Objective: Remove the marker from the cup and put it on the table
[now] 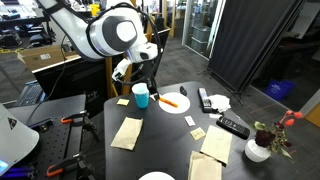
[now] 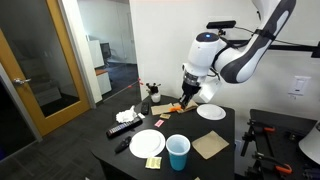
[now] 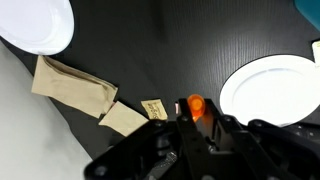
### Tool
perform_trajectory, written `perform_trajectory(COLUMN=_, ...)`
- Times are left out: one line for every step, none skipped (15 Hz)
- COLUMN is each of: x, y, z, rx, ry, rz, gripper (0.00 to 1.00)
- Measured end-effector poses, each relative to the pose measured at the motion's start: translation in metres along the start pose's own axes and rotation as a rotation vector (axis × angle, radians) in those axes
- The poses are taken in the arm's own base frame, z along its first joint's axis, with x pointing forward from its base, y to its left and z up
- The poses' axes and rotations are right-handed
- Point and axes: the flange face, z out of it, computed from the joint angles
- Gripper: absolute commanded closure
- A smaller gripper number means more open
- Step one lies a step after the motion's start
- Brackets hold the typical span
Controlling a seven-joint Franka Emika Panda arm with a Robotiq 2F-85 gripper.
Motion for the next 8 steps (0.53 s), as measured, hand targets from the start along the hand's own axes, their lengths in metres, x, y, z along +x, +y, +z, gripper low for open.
perform_trajectory(x=-0.002, y=-0.003, z=0.005, rx=-0.004, ry=0.000, rz=0.014, gripper=0.95)
perform_trajectory(x=-0.004, y=-0.007, z=0.010, rx=-0.006, ry=0.003, rz=0.026, gripper=0.95)
perform_trajectory(x=-0.005, y=-0.010, z=0.014, rx=-0.008, ry=0.008, rz=0.038, gripper=0.95)
perform_trajectory(x=-0.006, y=-0.014, z=0.018, rx=-0.010, ry=0.014, rz=0.049, gripper=0.95)
perform_trajectory(x=-0.007, y=-0.017, z=0.021, rx=-0.012, ry=0.023, rz=0.060, gripper=0.95)
perform_trajectory(x=-0.007, y=-0.020, z=0.024, rx=-0.014, ry=0.033, rz=0.071, gripper=0.95)
perform_trajectory(x=-0.008, y=-0.023, z=0.028, rx=-0.016, ry=0.043, rz=0.081, gripper=0.95)
perform_trajectory(x=-0.008, y=-0.025, z=0.031, rx=-0.019, ry=0.053, rz=0.090, gripper=0.95)
